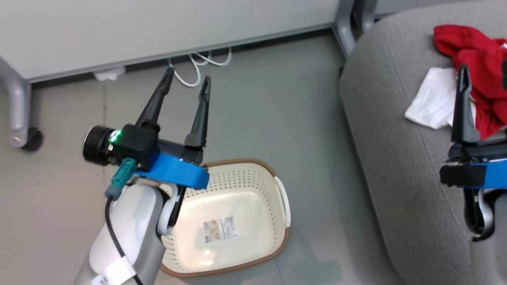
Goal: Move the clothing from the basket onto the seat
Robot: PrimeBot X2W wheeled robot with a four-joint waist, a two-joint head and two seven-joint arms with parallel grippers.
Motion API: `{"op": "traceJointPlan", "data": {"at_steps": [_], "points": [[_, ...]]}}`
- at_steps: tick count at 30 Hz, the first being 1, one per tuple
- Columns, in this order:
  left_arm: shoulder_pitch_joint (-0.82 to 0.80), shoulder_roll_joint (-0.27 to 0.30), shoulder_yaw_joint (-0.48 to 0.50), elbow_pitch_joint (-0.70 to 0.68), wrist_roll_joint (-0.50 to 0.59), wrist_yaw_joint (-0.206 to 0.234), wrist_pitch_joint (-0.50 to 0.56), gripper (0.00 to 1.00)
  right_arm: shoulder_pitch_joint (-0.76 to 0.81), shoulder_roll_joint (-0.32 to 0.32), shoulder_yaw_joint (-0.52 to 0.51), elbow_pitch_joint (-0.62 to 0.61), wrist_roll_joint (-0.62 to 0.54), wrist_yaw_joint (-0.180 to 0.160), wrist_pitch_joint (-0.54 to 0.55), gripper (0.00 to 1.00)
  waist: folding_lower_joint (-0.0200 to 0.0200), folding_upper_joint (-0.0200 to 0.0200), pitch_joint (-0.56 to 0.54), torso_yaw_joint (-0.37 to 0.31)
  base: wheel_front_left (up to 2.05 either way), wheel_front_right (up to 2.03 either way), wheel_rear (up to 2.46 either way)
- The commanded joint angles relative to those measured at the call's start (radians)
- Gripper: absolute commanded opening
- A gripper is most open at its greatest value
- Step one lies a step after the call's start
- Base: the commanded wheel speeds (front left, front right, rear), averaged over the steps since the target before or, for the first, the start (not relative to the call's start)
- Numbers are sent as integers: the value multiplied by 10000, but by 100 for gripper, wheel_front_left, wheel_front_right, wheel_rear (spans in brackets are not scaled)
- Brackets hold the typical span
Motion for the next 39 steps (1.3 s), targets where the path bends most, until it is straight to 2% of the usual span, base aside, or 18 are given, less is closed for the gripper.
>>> {"op": "traceJointPlan", "data": {"at_steps": [1,12,19,26,39], "points": [[338,-51,302,-89,148,-36,-24,100,282,51,121,35,74,1,-34,100,2,0,-557,552,0,0,0],[1971,-427,2180,-321,697,-253,-24,100,1052,483,853,552,340,1,-32,100,2,0,-1156,1069,0,0,0],[2742,-716,2941,-244,947,-502,-25,100,1669,716,1049,994,440,1,-34,100,2,0,-1405,1259,0,0,0],[3215,-868,3216,-117,1165,-725,-25,100,2173,864,1178,1238,506,1,-34,100,2,0,-1555,1328,0,0,0],[3578,-931,3245,102,1016,-802,-25,100,2725,1001,997,1494,634,1,-34,100,2,0,-1765,1491,0,0,0]]}}
